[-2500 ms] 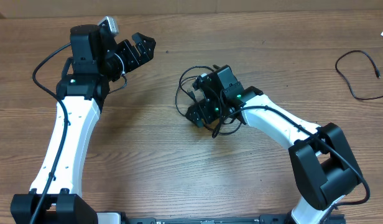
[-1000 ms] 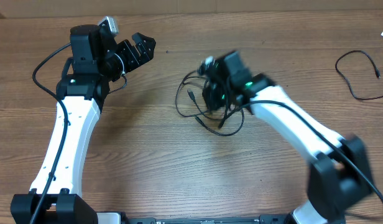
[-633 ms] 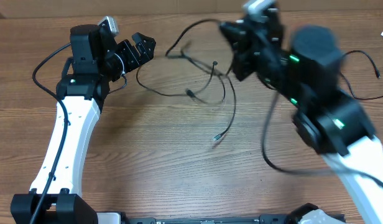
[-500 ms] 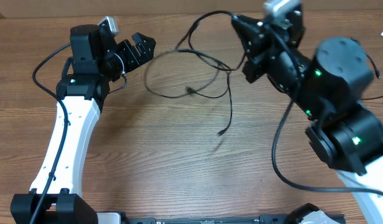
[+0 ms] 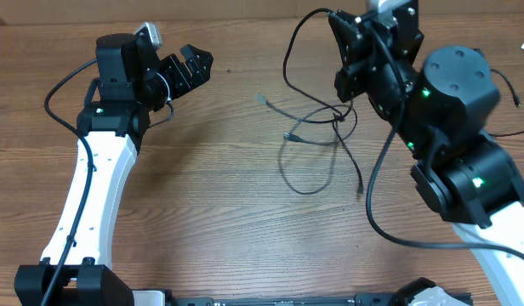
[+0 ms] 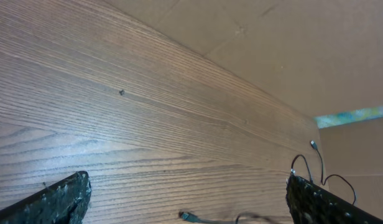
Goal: Untangle cables
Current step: 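Lift the grasped cable up and right, pulling strands apart, then raise the right gripper further up and away with the cable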
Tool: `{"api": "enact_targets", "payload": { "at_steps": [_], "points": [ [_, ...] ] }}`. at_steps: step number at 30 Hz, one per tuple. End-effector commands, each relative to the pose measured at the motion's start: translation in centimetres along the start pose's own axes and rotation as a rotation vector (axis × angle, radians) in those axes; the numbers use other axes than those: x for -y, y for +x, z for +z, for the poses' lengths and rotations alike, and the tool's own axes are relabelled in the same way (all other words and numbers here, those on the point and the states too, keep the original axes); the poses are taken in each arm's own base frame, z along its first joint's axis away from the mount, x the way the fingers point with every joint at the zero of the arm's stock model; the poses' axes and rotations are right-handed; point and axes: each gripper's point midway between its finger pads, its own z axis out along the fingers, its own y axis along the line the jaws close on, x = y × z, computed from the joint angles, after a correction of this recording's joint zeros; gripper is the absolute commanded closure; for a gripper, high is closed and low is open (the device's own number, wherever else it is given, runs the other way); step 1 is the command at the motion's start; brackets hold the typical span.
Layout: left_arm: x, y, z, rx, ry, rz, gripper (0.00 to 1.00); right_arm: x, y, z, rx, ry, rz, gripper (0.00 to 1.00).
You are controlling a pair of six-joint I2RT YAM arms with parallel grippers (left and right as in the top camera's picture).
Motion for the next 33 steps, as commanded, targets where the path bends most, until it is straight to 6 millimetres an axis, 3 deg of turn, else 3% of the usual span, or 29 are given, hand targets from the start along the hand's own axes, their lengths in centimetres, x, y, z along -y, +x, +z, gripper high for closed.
{"api": "enact_targets", "payload": {
  "at_steps": [1, 5, 6, 14, 18, 22, 26, 28, 30, 33],
  "points": [
    [0.2, -0.3, -0.1, 0.011, 0.000, 0.027, 0.01, 1.2, -0.7, 0.1, 0.023, 0.066, 0.003, 0.96],
    [0.2, -0.3, -0.1, 0.011, 0.000, 0.027, 0.00, 1.4, -3.6, -1.1, 0.133, 0.071, 0.014, 0.96],
    [0.2, -0.3, -0.1, 0.011, 0.000, 0.027, 0.00, 1.5, -5.3, -1.9, 0.198, 0.074, 0.029, 0.96],
    [0.2, -0.3, -0.1, 0.011, 0.000, 0.027, 0.00, 2.1, -13.4, -6.7, 0.536, 0.080, 0.081, 0.96],
    [0.2, -0.3, -0.1, 0.011, 0.000, 0.027, 0.00, 1.1, -15.1, -7.7, 0.618, 0.016, 0.064, 0.96],
    [0.2, -0.3, -0.1, 0.011, 0.000, 0.027, 0.00, -0.6, -13.3, -6.2, 0.535, -0.076, 0.037, 0.96],
    [0.2, -0.3, -0.1, 0.011, 0.000, 0.027, 0.00, -0.8, -7.1, -2.0, 0.279, -0.052, -0.080, 0.96],
    [0.2, -0.3, -0.1, 0.011, 0.000, 0.027, 0.00, 0.8, -3.4, 0.1, 0.134, 0.050, -0.175, 0.96],
    [0.2, -0.3, -0.1, 0.011, 0.000, 0.027, 0.00, 3.4, -1.0, 1.4, 0.027, 0.201, -0.262, 0.96],
    [0.2, -0.3, -0.1, 0.011, 0.000, 0.027, 0.00, 8.0, -0.2, 1.5, -0.065, 0.491, -0.412, 0.96]
  ]
}}
